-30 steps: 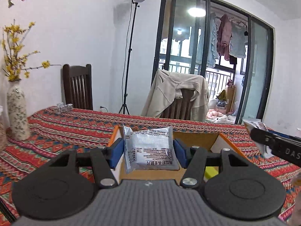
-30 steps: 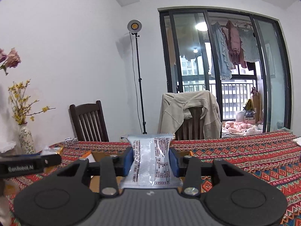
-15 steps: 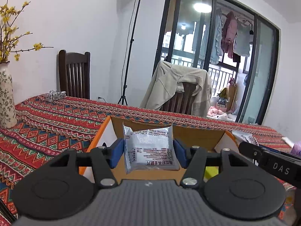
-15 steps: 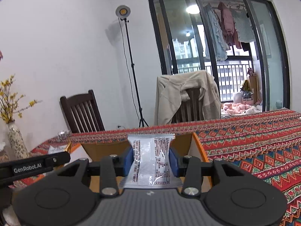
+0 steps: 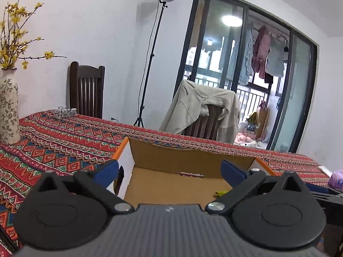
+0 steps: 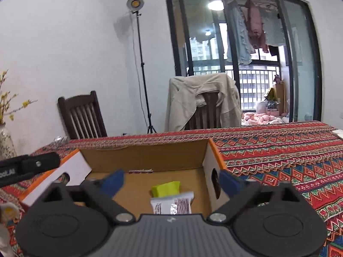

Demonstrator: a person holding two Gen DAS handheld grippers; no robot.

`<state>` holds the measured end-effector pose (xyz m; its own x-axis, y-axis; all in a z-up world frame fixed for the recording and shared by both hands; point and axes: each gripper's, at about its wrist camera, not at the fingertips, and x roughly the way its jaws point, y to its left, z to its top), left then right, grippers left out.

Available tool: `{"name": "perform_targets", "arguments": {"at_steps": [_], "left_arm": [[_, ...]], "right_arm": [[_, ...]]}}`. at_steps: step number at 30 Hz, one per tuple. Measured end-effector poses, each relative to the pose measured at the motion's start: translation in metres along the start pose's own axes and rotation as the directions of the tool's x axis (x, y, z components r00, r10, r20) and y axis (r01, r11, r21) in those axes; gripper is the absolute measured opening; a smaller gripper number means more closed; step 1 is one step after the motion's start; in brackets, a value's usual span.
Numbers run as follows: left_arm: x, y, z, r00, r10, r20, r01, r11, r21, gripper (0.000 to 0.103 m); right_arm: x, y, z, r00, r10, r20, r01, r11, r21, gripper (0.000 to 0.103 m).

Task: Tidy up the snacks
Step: 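Withdraw both grippers from the box back toward the snack pile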

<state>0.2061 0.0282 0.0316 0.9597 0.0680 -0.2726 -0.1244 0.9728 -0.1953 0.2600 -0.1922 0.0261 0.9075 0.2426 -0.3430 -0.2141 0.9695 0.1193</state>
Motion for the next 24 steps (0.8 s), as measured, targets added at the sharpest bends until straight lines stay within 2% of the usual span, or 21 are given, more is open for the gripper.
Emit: {"name": "perform_targets", "arguments": {"at_steps": [16, 24], "left_arm": [[0.001, 0.001, 0.002, 0.999, 0.02, -0.031, -0.02, 1.0, -0.006, 0.103], [-0.02, -0.011, 0.013, 0.999, 0.029, -0.023, -0.028, 0.999, 0.029, 0.103]], "right_arm": [[-0.008, -0.008, 0.001, 1.0, 0.004, 0.019, -0.005, 0.999, 0.036, 0.103], [-0.028, -0.011, 0.011, 0.999, 0.017, 0.05, -0.02, 0.999, 0.042, 0.103]]}}
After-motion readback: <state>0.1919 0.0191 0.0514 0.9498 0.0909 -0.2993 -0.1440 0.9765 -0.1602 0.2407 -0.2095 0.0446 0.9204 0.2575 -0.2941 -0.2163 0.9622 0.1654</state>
